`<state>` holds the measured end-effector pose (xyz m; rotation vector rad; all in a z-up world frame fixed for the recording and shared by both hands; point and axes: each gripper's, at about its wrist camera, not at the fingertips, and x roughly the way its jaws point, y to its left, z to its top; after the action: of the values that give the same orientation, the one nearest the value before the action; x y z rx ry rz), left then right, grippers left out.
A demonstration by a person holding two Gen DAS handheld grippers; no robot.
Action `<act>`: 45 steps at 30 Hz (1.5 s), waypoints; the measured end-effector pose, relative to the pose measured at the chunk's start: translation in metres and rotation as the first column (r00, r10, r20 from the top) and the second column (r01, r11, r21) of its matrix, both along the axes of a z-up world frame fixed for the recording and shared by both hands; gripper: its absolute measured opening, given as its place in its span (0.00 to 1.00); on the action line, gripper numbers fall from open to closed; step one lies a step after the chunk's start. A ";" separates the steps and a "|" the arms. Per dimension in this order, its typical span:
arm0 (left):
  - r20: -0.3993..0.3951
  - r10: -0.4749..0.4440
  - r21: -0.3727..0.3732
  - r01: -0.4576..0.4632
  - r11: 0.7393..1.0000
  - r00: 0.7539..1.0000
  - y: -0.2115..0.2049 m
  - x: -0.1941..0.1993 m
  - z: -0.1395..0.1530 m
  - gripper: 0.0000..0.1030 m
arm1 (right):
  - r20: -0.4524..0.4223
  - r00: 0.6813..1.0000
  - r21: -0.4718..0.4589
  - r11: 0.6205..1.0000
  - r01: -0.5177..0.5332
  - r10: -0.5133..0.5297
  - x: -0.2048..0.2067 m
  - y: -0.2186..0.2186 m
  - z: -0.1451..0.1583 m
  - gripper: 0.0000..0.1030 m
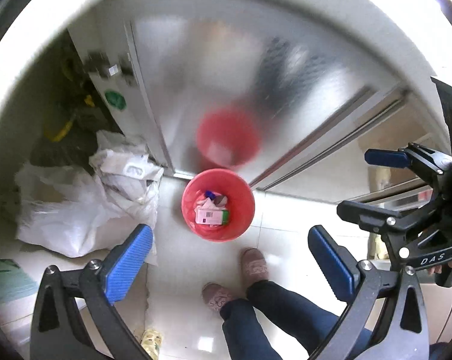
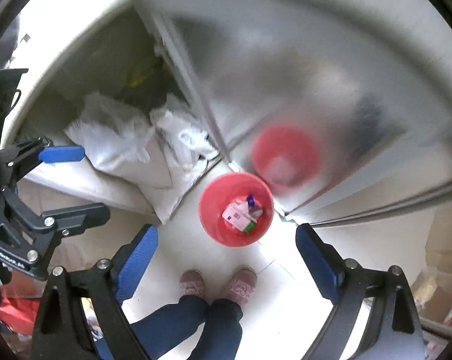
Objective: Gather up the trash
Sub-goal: 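Open both tools to drop the glove and box into the red bin, then raise both tools back up over the counter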
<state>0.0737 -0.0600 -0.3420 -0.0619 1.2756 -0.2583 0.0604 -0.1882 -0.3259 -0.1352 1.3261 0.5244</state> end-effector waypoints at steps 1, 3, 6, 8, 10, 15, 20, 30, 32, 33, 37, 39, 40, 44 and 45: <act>0.018 -0.003 0.011 0.002 1.000 1.000 -0.001 -0.003 0.020 1.00 | 0.016 1.000 -0.003 1.000 0.010 -0.010 -0.002 -0.002 0.015 0.90; 0.040 -0.009 0.002 0.009 1.000 0.999 -0.001 -0.006 0.043 1.00 | 0.054 0.998 0.005 0.999 0.033 -0.034 -0.008 -0.007 0.048 0.94; 0.076 -0.021 -0.034 0.023 0.999 0.997 0.001 -0.013 0.085 1.00 | 0.086 0.994 0.028 0.997 0.069 -0.071 -0.015 -0.015 0.089 1.00; 0.106 -0.029 -0.036 0.033 0.999 0.994 0.000 -0.019 0.112 1.00 | 0.089 0.990 0.033 0.994 0.106 -0.109 -0.017 -0.019 0.112 1.00; 0.131 -0.034 -0.030 0.038 0.999 0.991 0.000 -0.025 0.140 1.00 | 0.102 0.984 0.051 0.989 0.142 -0.147 -0.018 -0.023 0.135 1.00; 0.213 -0.055 0.014 0.053 0.999 0.975 0.001 -0.036 0.197 1.00 | 0.174 0.963 0.071 0.978 0.197 -0.206 -0.022 -0.023 0.186 1.00; 0.276 -0.030 0.040 0.019 0.999 0.961 0.014 -0.036 0.236 1.00 | 0.305 0.943 0.032 0.991 0.131 -0.134 -0.025 -0.006 0.226 1.00; 0.279 -0.002 0.066 -0.017 0.998 0.960 0.021 -0.022 0.267 1.00 | 0.329 0.944 0.041 0.999 0.006 -0.019 0.003 0.005 0.257 1.00; 0.279 0.025 0.059 -0.043 0.997 0.960 0.024 -0.014 0.269 1.00 | 0.310 0.951 0.056 0.998 -0.015 -0.003 0.017 0.005 0.257 1.00; 0.270 0.055 0.031 -0.066 0.997 0.961 0.027 -0.009 0.270 1.00 | 0.299 0.954 0.062 0.998 -0.021 0.001 0.024 0.005 0.257 1.00; 0.265 0.120 0.023 -0.131 0.991 0.957 0.032 0.015 0.269 1.00 | 0.255 0.966 0.091 0.993 -0.073 0.047 0.059 0.008 0.258 1.00; 0.266 0.136 0.040 -0.152 0.988 0.954 0.032 0.029 0.268 1.00 | 0.253 0.963 0.086 0.989 -0.122 0.097 0.079 0.013 0.257 1.00; 0.260 0.146 0.040 -0.162 0.986 0.955 0.032 0.038 0.267 1.00 | 0.254 0.959 0.081 0.986 -0.147 0.122 0.086 0.015 0.256 1.00; 0.226 0.204 0.048 -0.220 0.974 0.952 0.032 0.071 0.257 1.00 | 0.236 0.943 0.037 0.968 -0.249 0.233 0.120 0.029 0.245 1.00; 0.215 0.219 0.048 -0.234 0.971 0.952 0.032 0.079 0.254 1.00 | 0.229 0.939 0.036 0.961 -0.273 0.258 0.128 0.032 0.241 0.99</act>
<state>0.1524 -0.0283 -0.0885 -0.1158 1.0571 -0.0185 0.1885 -0.1559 -0.0846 -0.3124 1.0747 0.7597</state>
